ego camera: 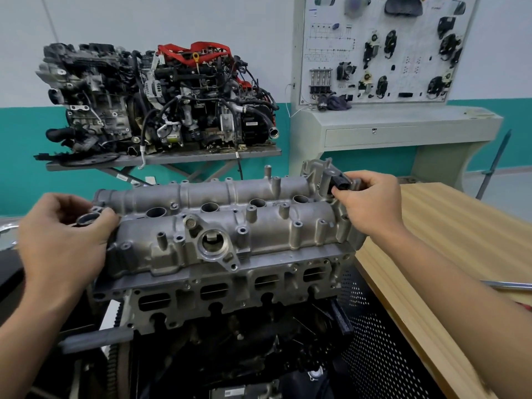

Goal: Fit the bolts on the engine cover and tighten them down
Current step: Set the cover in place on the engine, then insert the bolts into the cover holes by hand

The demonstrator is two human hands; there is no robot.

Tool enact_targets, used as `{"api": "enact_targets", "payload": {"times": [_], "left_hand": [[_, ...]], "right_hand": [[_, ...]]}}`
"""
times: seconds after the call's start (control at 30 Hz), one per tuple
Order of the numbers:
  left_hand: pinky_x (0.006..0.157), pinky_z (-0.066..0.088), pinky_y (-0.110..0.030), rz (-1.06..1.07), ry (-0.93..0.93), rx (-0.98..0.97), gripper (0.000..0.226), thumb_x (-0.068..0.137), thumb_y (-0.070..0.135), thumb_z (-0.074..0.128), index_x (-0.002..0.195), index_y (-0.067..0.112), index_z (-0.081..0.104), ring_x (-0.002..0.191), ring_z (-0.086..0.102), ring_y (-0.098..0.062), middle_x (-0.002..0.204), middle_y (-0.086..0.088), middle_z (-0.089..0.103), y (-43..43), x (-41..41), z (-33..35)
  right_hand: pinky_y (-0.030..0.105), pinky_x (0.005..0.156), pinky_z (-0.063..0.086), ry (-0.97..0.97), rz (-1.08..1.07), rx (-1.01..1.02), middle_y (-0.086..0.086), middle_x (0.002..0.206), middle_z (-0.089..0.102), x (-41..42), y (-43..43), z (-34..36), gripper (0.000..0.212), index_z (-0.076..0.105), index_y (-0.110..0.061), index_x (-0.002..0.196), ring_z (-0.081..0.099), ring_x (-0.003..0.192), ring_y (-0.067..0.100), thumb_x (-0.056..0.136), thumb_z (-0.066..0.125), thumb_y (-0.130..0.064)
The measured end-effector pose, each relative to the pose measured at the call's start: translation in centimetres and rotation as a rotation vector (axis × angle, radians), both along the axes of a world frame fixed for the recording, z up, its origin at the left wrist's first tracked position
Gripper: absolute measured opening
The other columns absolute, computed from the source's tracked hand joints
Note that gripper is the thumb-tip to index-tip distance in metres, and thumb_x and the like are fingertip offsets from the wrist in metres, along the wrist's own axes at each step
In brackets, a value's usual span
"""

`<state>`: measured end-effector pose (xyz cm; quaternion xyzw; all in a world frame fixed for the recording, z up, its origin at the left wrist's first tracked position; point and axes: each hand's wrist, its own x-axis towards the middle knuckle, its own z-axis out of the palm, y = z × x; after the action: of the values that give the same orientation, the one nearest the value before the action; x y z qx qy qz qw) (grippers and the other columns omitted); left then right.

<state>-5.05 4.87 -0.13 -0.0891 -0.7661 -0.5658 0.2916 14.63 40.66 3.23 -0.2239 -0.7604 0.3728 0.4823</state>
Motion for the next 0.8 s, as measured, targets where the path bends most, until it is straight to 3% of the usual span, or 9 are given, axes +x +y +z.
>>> {"api": "enact_targets", "payload": {"times": [0.1, 0.2, 0.3, 0.37, 0.47, 0.53, 0.6, 0.7, 0.8], "left_hand": [[0.073, 0.056, -0.041, -0.017, 0.028, -0.049, 0.022, 0.067, 0.044, 0.069, 0.085, 0.047, 0.057, 0.074, 0.062, -0.01, 0.079, 0.012, 0.062, 0.4, 2.2, 1.5], [0.085, 0.054, -0.047, 0.016, 0.043, -0.151, 0.026, 0.072, 0.043, 0.067, 0.091, 0.037, 0.051, 0.089, 0.062, -0.021, 0.093, 0.007, 0.064, 0.6, 4.7, 2.7], [0.09, 0.048, -0.048, 0.011, 0.288, -0.225, 0.025, 0.081, 0.039, 0.061, 0.1, 0.039, 0.046, 0.101, 0.053, -0.022, 0.102, 0.007, 0.053, 3.6, 9.0, 4.7], [0.083, 0.041, -0.038, -0.161, 0.524, -0.243, 0.021, 0.083, 0.029, 0.062, 0.097, 0.034, 0.047, 0.092, 0.047, -0.012, 0.093, 0.014, 0.046, 7.6, 12.8, 5.9], [0.074, 0.039, -0.03, -0.541, 0.672, -0.244, 0.012, 0.082, 0.018, 0.063, 0.085, 0.024, 0.053, 0.078, 0.047, -0.01, 0.08, 0.016, 0.048, 14.6, 18.2, 6.2], [0.07, 0.041, -0.026, -0.784, 0.64, -0.292, 0.009, 0.082, 0.019, 0.064, 0.082, 0.022, 0.056, 0.075, 0.049, -0.009, 0.077, 0.015, 0.053, 18.9, 20.7, 5.6], [0.072, 0.047, -0.031, -1.002, 0.544, -0.483, 0.008, 0.085, 0.023, 0.064, 0.09, 0.023, 0.058, 0.079, 0.052, -0.01, 0.081, 0.013, 0.055, 23.7, 23.1, 4.0], [0.083, 0.048, -0.037, -1.129, 0.377, -0.793, 0.017, 0.09, 0.029, 0.062, 0.105, 0.026, 0.059, 0.092, 0.056, -0.017, 0.094, 0.01, 0.059, 29.2, 24.8, 1.1], [0.081, 0.05, -0.035, -1.213, 0.244, -0.867, 0.018, 0.09, 0.029, 0.063, 0.107, 0.024, 0.061, 0.095, 0.059, -0.021, 0.103, 0.002, 0.065, 34.2, 26.8, -1.5]], "right_hand": [[0.037, 0.062, 0.056, -0.01, -0.013, -0.004, -0.006, 0.072, 0.073, 0.1, -0.4, -0.1, 0.028, 0.071, -0.039, 0.077, 0.062, 0.063, 0.009, 0.075, 0.08, -0.012], [0.039, 0.064, 0.056, -0.035, 0.023, 0.02, -0.004, 0.07, 0.072, 0.6, -0.6, -0.1, 0.029, 0.07, -0.039, 0.074, 0.06, 0.061, 0.008, 0.076, 0.078, -0.011], [0.032, 0.068, 0.056, -0.143, 0.168, 0.059, -0.003, 0.075, 0.074, 2.2, 0.2, 0.5, 0.022, 0.075, -0.033, 0.082, 0.068, 0.068, 0.012, 0.078, 0.077, -0.011], [0.018, 0.074, 0.055, -0.214, 0.241, 0.09, -0.012, 0.085, 0.075, 3.8, 1.2, 0.9, 0.021, 0.076, -0.032, 0.092, 0.069, 0.083, 0.002, 0.08, 0.077, -0.015], [0.023, 0.083, 0.051, -0.255, 0.165, 0.128, -0.016, 0.107, 0.07, 6.8, 2.9, 0.5, 0.029, 0.072, -0.026, 0.113, 0.062, 0.103, -0.002, 0.084, 0.075, -0.024], [0.025, 0.085, 0.049, -0.331, 0.086, 0.101, -0.011, 0.111, 0.068, 9.2, 4.4, -0.1, 0.031, 0.071, -0.023, 0.116, 0.061, 0.105, 0.004, 0.085, 0.075, -0.026], [0.024, 0.085, 0.044, -0.481, 0.002, 0.027, -0.006, 0.111, 0.07, 12.6, 6.5, -0.9, 0.032, 0.073, -0.02, 0.116, 0.062, 0.104, 0.009, 0.084, 0.076, -0.024], [0.023, 0.091, 0.043, -0.661, -0.087, -0.057, -0.001, 0.117, 0.07, 16.5, 8.7, -1.9, 0.035, 0.07, -0.016, 0.121, 0.061, 0.103, 0.01, 0.087, 0.073, -0.017], [0.022, 0.091, 0.044, -0.768, -0.245, -0.077, -0.002, 0.114, 0.07, 22.3, 11.1, -3.1, 0.028, 0.071, -0.016, 0.116, 0.061, 0.101, 0.01, 0.088, 0.069, -0.013]]}}
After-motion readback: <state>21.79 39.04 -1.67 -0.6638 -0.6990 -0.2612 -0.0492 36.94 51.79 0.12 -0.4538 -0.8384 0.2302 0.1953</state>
